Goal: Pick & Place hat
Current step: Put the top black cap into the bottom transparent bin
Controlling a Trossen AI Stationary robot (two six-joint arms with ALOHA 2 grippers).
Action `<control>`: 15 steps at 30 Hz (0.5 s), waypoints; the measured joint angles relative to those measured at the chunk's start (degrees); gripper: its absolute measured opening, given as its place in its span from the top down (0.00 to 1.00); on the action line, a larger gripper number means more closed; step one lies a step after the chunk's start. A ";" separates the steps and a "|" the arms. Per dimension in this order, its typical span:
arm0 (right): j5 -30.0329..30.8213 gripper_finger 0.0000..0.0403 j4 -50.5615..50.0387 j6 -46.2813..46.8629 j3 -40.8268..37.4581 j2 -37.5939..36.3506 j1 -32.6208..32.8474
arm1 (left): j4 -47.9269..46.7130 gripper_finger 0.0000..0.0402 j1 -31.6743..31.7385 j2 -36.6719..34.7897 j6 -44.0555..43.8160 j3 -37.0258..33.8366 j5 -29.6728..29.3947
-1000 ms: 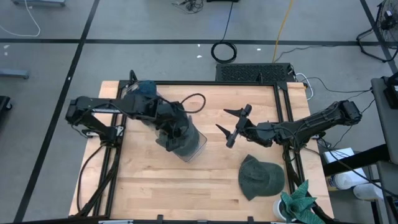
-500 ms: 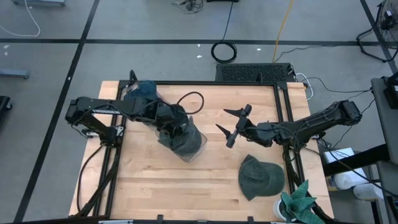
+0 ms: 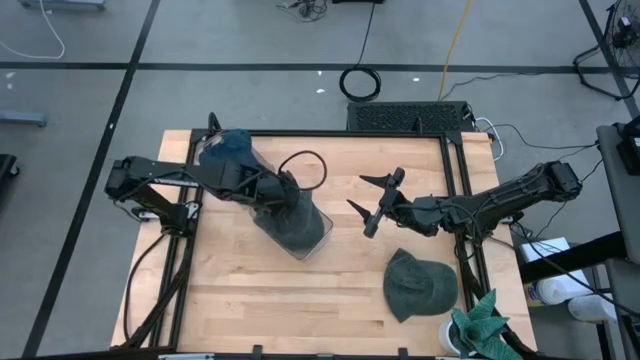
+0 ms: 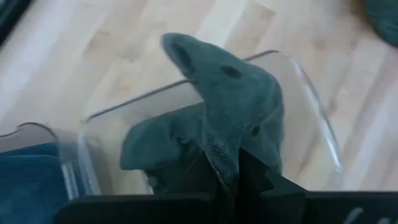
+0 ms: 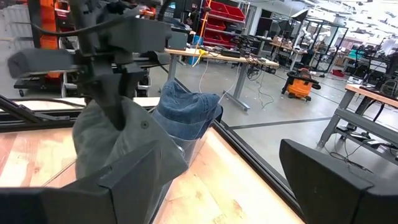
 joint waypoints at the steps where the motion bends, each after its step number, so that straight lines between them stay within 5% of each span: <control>1: 0.00 0.22 0.00 0.00 0.00 0.00 0.00 | 0.06 0.96 0.02 -0.02 -0.38 -0.21 -0.69; 15: 0.00 0.22 -0.04 0.00 0.00 0.00 0.00 | -1.55 0.68 -0.15 -0.85 7.01 -0.46 -2.47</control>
